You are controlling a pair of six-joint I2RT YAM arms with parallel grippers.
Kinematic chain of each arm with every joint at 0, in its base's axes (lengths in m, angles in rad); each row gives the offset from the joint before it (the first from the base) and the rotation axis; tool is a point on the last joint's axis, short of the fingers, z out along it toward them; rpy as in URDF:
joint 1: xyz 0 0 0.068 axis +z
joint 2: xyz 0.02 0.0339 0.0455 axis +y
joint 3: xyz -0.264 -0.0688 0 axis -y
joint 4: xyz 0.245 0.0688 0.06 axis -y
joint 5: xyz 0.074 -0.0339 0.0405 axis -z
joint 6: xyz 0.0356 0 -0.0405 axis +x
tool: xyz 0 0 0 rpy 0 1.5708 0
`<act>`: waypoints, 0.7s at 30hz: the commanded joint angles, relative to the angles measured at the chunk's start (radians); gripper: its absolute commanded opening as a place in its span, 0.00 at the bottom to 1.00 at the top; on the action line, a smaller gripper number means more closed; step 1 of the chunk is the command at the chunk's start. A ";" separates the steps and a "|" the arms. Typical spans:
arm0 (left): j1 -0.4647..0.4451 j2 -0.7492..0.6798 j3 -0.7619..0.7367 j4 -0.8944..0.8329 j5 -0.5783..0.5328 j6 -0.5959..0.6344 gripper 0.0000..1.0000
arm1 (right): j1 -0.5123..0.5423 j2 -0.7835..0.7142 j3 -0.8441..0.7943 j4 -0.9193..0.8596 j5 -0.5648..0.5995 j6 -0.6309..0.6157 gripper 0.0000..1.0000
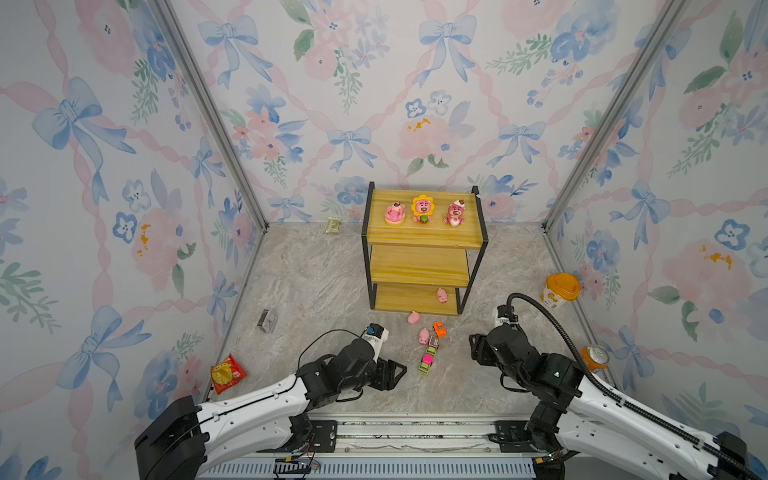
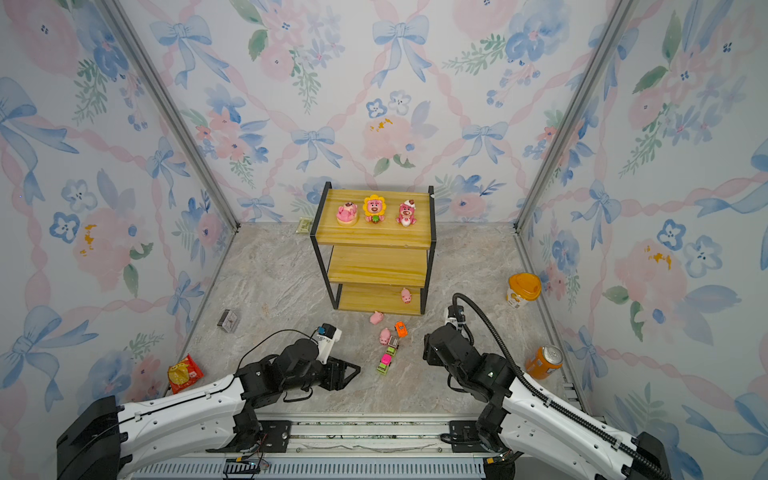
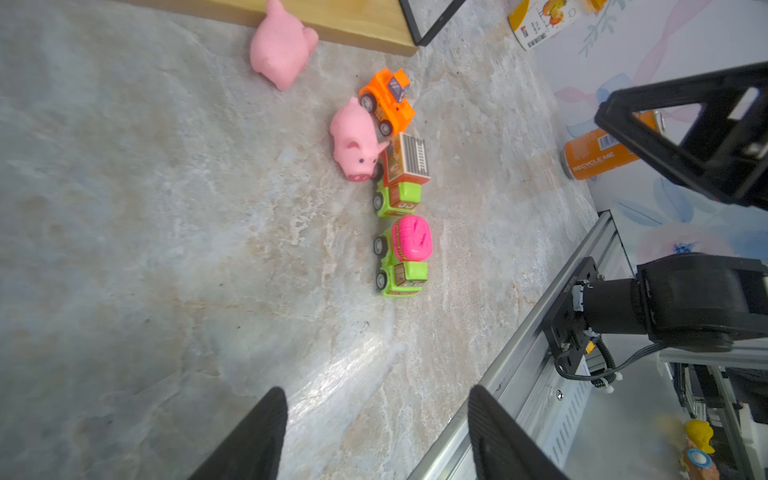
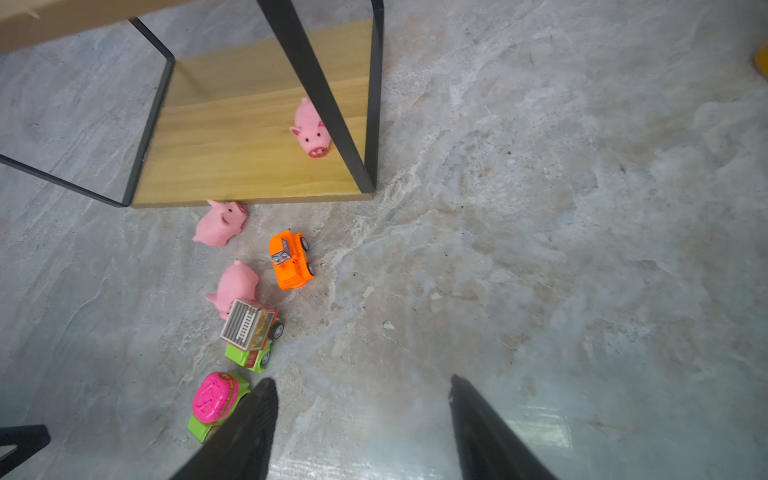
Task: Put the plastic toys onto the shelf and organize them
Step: 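Open the right gripper and withdraw it while the left gripper moves toward the trucks, then close the left gripper on the green truck with pink top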
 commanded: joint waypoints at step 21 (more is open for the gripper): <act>-0.195 0.338 0.072 0.257 -0.328 0.123 0.71 | -0.094 -0.016 -0.068 0.053 -0.098 0.026 0.69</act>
